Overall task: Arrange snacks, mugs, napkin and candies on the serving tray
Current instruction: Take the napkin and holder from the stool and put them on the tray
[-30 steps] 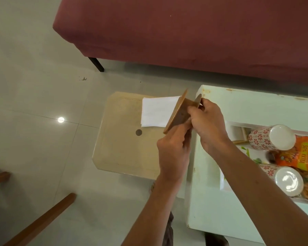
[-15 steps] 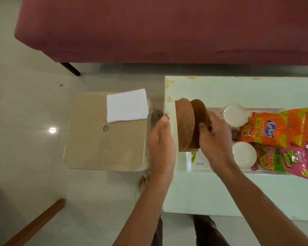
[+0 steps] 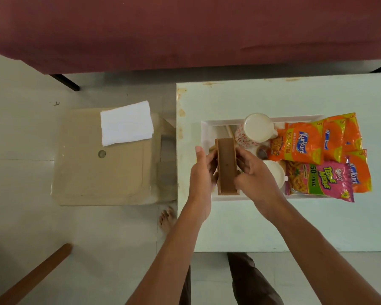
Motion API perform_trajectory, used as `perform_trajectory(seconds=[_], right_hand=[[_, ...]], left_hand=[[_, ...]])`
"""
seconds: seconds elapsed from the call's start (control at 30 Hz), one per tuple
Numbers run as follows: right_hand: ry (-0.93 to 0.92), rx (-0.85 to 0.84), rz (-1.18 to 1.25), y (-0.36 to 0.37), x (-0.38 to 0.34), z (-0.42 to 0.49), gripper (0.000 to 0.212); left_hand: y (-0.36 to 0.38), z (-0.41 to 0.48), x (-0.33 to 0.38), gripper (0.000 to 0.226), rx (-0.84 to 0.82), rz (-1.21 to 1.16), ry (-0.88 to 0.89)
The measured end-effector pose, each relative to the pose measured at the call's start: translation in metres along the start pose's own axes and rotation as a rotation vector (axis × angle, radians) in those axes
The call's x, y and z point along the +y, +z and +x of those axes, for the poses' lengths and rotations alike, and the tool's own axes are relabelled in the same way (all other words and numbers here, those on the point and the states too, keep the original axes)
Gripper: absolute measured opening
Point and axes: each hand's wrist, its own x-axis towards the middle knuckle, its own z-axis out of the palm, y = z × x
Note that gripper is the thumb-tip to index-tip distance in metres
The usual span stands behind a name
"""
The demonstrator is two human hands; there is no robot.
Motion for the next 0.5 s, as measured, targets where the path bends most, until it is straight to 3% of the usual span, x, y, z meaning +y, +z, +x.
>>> perform_trajectory(seconds=[0.27, 0.5], right_hand=[[0.051, -0.062, -0.006, -0.004, 0.006, 0.021, 0.067], [0.096, -0.051, -0.046, 0.004, 0.012, 0.030, 0.068]], left_hand=[[0.007, 0.021, -0.016, 0.047, 0.080, 0.056, -0.002], [0.006, 0.031, -0.020, 0.053, 0.117, 0.048, -0.037]])
